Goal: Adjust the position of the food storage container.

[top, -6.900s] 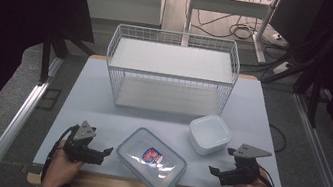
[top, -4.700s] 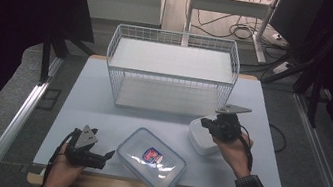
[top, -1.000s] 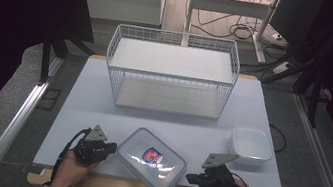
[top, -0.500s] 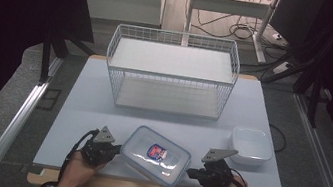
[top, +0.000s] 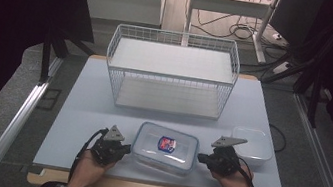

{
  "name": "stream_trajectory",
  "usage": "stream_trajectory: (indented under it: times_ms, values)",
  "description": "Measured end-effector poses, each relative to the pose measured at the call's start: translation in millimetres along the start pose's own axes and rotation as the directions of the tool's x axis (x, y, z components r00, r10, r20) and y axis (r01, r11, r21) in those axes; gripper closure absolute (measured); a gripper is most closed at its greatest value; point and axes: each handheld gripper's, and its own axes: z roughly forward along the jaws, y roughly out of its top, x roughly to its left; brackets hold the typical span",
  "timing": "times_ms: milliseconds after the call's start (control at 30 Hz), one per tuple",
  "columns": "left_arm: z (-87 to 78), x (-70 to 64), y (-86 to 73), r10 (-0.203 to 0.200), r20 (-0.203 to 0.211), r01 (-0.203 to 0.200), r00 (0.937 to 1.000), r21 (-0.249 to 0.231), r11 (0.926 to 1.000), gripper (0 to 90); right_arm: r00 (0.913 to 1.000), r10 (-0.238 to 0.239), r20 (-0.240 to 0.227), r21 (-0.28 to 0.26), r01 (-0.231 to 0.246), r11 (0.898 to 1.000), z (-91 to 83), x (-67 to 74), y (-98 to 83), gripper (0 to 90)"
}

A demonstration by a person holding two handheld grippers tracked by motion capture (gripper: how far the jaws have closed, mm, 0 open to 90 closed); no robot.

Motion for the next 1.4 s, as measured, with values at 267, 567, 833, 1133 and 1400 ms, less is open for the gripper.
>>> stream_trajectory:
  times_ms: [267,567,833,1133,1400]
  values:
    - [-3.2,-3.0,-1.1,0.01,0.003,-0.01,0.9999,0.005,0.9999,88.2,0.9999,0.001,0.016,-0.011,-0.001,1.0,6.2,-7.7,5.7,89.9]
    - [-5.8,-6.0,-3.6,0.029,0.009,-0.029,0.9995,-0.003,0.9996,87.1,0.9996,-0.012,0.026,-0.025,0.012,1.0,10.8,-12.2,8.8,89.7]
    - [-22.7,1.1,-10.8,0.026,-0.042,-0.027,0.9988,-0.041,0.9988,78.0,0.9979,-0.039,0.051,-0.044,0.041,0.998,1.1,-10.4,7.7,84.7]
    - [-32.1,2.9,-17.0,0.031,-0.096,-0.037,0.9949,-0.061,0.9974,50.4,0.9965,-0.052,0.065,-0.106,0.059,0.993,-19.7,-8.7,3.4,68.9]
    - [-32.9,-1.9,-16.7,0.049,-0.078,-0.055,0.9958,-0.075,0.9957,23.7,0.9974,-0.064,0.032,-0.139,0.068,0.988,-30.1,-5.7,-2.5,43.5]
